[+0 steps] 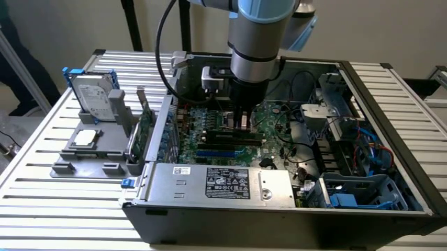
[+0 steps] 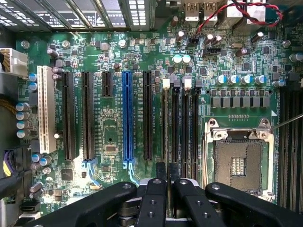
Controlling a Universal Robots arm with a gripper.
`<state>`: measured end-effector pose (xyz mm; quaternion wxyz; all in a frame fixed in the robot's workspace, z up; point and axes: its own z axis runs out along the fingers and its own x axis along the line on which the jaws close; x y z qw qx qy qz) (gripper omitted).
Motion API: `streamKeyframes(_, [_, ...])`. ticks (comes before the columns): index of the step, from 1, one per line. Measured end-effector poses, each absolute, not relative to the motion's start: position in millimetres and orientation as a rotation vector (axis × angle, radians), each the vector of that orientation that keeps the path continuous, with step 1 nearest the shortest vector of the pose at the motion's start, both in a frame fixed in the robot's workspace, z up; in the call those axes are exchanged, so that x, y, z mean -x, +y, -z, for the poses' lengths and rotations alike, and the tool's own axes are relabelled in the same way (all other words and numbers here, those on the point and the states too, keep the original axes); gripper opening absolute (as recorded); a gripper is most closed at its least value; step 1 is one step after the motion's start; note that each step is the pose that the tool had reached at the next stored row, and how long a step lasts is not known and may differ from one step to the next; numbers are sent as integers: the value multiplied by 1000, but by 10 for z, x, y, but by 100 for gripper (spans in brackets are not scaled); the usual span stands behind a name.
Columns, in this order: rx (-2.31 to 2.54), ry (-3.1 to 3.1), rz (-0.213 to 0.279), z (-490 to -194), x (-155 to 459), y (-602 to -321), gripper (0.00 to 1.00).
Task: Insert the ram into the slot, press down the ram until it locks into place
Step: 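Insert the ram into the slot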
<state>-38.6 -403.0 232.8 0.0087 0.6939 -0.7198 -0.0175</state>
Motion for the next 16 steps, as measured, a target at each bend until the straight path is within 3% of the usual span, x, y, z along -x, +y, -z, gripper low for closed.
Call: streamKeyframes(16, [-2162,-2256,48,-2288,404,-4030,13])
